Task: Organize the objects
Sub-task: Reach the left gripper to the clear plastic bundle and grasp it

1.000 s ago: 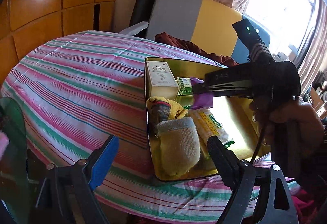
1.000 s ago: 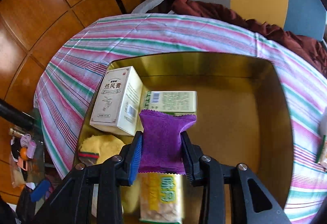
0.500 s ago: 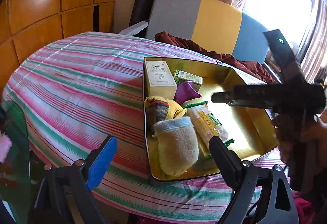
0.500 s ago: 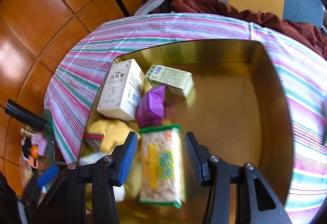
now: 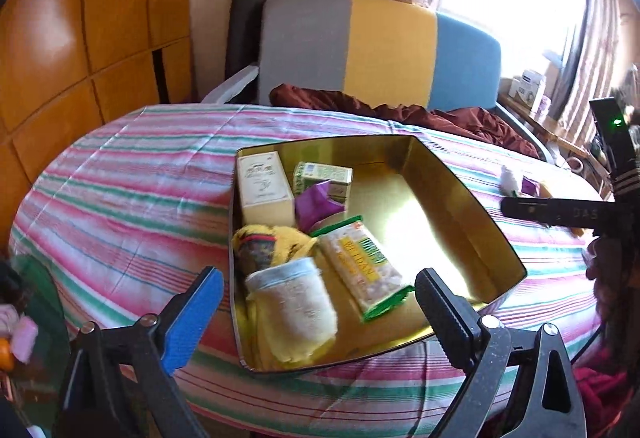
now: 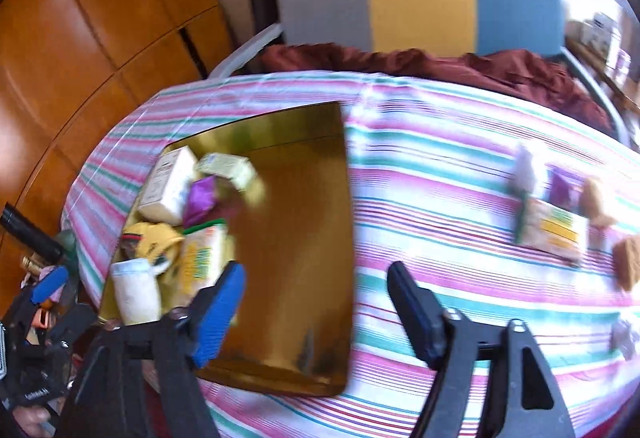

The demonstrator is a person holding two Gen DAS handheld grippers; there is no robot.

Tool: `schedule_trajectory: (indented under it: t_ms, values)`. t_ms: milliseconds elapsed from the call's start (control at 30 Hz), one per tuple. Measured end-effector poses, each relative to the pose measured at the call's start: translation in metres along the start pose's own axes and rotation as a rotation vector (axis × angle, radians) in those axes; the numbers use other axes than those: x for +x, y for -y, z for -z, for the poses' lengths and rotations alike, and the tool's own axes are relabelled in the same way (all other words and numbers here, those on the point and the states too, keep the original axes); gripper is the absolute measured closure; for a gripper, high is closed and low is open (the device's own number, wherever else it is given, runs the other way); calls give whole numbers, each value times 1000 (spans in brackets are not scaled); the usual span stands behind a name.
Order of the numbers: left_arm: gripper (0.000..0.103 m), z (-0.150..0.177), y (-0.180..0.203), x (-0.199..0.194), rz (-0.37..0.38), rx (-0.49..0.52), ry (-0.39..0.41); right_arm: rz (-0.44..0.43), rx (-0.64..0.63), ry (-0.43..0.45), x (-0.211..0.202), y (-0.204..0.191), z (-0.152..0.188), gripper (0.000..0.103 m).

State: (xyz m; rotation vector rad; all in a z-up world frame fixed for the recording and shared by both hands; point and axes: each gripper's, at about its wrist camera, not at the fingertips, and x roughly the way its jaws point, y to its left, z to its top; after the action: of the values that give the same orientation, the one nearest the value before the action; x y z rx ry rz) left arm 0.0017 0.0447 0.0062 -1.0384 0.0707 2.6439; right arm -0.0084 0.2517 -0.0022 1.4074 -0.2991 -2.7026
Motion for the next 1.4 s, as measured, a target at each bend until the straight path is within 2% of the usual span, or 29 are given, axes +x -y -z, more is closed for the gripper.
schedule_trajectory:
  t_ms: [133,333,400,500,567,667,733,800,1000,1100,1267,1400]
  values:
    - [1,-6,17,1,16,41,2,69,48,21,-18,42,6,17]
    - [0,-14,44,5,65,97,-10,203,145,43,-41,117,9,15]
    - [0,-17,52,8,98,105,-19,267,198,54,-49,149,10,11]
    - [0,-24,62,17,170,83,-64,361,303,81,-59,200,16,10]
    - [0,-28,74,22,189,93,-80,394,398,97,-63,229,24,10]
    - [0,-35,96,29,233,110,-96,328,610,112,-69,268,39,10]
    - [0,-41,113,33,270,123,-108,306,668,142,-77,277,44,10]
    - [0,-47,130,37,296,136,-114,319,679,130,-76,278,45,10]
    - [0,-67,184,58,364,213,-151,263,688,99,-71,276,47,10]
    - [0,-77,207,74,391,217,-174,226,677,108,-72,272,47,10]
    - [0,-89,240,104,370,265,-202,202,662,121,-73,270,45,10]
    - [0,-104,258,138,387,243,-254,182,664,146,-79,269,46,10]
